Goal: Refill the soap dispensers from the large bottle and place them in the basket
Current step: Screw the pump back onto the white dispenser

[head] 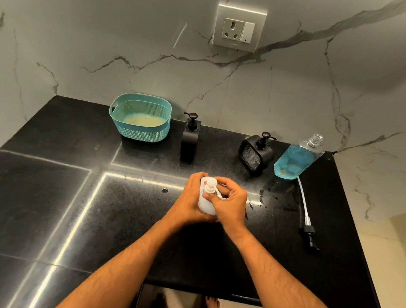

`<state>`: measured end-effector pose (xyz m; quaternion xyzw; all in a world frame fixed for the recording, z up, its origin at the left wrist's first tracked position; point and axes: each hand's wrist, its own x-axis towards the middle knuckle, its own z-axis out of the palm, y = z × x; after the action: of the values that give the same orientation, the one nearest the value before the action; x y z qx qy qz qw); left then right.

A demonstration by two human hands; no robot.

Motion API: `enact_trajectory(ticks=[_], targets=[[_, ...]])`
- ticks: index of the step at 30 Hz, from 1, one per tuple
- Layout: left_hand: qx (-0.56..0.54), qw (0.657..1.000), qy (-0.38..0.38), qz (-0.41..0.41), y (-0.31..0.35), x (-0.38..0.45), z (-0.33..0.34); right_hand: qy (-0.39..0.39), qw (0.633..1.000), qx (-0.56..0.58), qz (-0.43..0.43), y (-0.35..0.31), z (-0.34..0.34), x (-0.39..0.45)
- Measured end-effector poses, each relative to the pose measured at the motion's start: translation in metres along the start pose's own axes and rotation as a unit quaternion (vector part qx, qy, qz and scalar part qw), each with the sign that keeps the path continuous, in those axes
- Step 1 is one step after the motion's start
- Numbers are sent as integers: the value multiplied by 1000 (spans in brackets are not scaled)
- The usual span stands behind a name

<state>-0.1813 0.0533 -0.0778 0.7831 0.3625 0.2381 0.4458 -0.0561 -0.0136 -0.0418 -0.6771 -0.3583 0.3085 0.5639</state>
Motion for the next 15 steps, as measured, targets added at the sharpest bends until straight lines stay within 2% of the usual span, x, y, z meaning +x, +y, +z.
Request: enact_trajectory(ticks=[5, 8, 12, 15], targets=[[5, 1000, 1, 3, 8, -1, 1, 82, 996, 19, -4, -4, 16, -13], [0, 1000, 5, 3, 15, -3, -1, 96, 995, 32, -7, -3, 20, -14], [-14, 1000, 6, -12, 13, -6, 0, 55, 997, 46, -15, 4, 15, -16], [-26, 999, -8, -42, 4, -8, 2, -2, 999, -13, -50, 11, 6, -14]])
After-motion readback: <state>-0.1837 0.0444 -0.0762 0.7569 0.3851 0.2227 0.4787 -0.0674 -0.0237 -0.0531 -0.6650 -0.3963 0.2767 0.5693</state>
